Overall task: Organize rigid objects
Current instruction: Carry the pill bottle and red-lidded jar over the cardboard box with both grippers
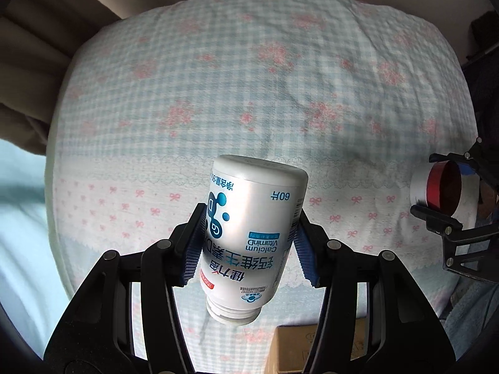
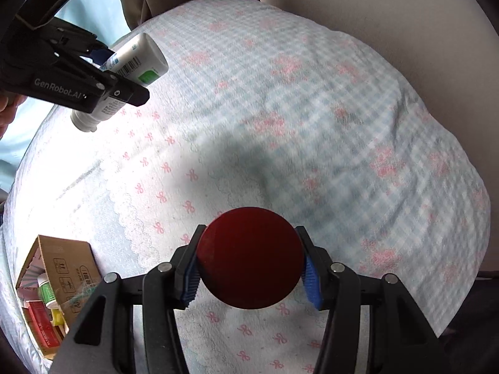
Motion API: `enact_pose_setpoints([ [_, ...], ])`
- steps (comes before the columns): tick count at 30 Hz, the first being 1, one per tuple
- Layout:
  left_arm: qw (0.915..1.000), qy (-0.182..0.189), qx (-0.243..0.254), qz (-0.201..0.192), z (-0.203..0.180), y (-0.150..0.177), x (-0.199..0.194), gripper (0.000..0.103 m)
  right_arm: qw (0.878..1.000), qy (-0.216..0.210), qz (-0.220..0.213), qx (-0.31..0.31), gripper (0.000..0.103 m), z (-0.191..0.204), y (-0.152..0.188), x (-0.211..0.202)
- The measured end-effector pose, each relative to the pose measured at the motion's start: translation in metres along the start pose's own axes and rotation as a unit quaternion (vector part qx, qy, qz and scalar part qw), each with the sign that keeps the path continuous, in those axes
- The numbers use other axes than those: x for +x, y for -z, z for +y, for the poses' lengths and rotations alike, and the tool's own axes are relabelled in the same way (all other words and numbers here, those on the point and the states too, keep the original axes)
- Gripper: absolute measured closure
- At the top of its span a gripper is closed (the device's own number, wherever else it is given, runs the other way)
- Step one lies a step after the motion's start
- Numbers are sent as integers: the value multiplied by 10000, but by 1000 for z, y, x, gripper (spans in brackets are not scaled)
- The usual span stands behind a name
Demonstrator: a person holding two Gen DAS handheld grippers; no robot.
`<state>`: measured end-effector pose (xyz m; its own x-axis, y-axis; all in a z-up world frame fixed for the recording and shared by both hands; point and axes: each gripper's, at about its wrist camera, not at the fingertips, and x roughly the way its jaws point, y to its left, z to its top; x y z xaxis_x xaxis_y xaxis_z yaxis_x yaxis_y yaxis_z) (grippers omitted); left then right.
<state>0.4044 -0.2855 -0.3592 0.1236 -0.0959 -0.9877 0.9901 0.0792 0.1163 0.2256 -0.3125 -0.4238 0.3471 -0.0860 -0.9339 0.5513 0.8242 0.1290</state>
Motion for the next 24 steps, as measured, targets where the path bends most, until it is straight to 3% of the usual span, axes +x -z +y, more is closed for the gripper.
enact_pose_setpoints([
  [3, 9989, -147, -403, -197, -2, 16, -43, 54, 9996, -50, -157, -211, 53, 3, -9, -30],
  [7, 9912, -257, -1196, -503, -1, 51, -97, 54, 9977, -229, -247, -589, 53, 18, -23, -68],
  [14, 9718, -631, -2175, -658, -15, 155, -170, 54, 9884, -315, -577, -1371, 53, 57, -17, -137],
  [19, 9505, -822, -2928, -643, -28, 248, -199, 54, 9827, -614, -555, -1657, 53, 92, -1, -169],
  [24, 9204, -818, -3764, -677, -42, 339, -210, 54, 9751, -896, -509, -1966, 53, 141, 18, -188],
])
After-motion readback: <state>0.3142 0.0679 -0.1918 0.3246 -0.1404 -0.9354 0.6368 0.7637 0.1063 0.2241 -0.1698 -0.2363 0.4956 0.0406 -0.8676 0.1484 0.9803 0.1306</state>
